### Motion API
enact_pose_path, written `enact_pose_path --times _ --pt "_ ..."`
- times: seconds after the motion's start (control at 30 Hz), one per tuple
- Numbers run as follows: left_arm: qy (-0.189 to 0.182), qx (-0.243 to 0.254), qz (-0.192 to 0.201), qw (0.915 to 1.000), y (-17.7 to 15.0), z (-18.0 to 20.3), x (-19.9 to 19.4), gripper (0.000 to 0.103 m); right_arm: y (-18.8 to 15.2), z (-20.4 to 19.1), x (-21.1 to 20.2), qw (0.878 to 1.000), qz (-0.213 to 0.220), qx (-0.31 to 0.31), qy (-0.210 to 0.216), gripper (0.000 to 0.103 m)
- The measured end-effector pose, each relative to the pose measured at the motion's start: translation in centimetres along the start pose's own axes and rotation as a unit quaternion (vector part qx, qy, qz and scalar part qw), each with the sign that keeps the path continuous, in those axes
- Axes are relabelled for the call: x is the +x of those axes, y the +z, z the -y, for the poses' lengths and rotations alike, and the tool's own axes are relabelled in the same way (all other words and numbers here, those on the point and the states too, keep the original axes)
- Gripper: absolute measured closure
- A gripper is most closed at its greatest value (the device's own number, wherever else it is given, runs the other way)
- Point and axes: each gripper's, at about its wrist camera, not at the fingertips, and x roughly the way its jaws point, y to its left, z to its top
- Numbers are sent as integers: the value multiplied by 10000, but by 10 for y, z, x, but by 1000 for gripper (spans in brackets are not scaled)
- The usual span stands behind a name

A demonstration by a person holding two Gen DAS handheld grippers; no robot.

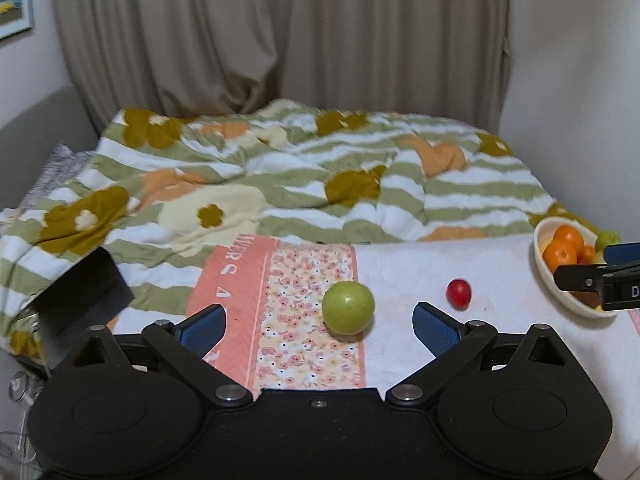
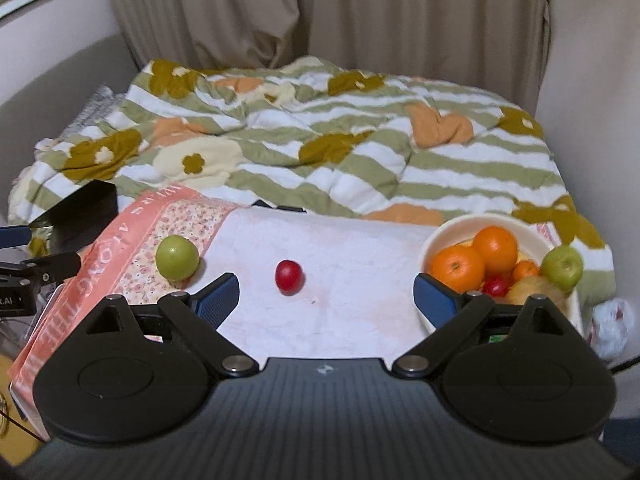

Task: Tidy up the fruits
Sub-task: 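Move both open tools back over the last green apple and tomato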

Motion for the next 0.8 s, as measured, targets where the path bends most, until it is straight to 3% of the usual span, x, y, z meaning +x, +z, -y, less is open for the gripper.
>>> enact_pose_path --times 0.27,0.6,0.8 --pt "-549 465 -444 9964 4 -23 60 2 0 -25 54 9971 -352 550 -395 0" --pt "-1206 516 -730 9887 7 -20 117 2 -3 -30 105 9934 -659 699 -627 0" --pt "-1364 495 -887 9854 4 -11 142 14 -4 -33 126 9936 -745 622 -579 0"
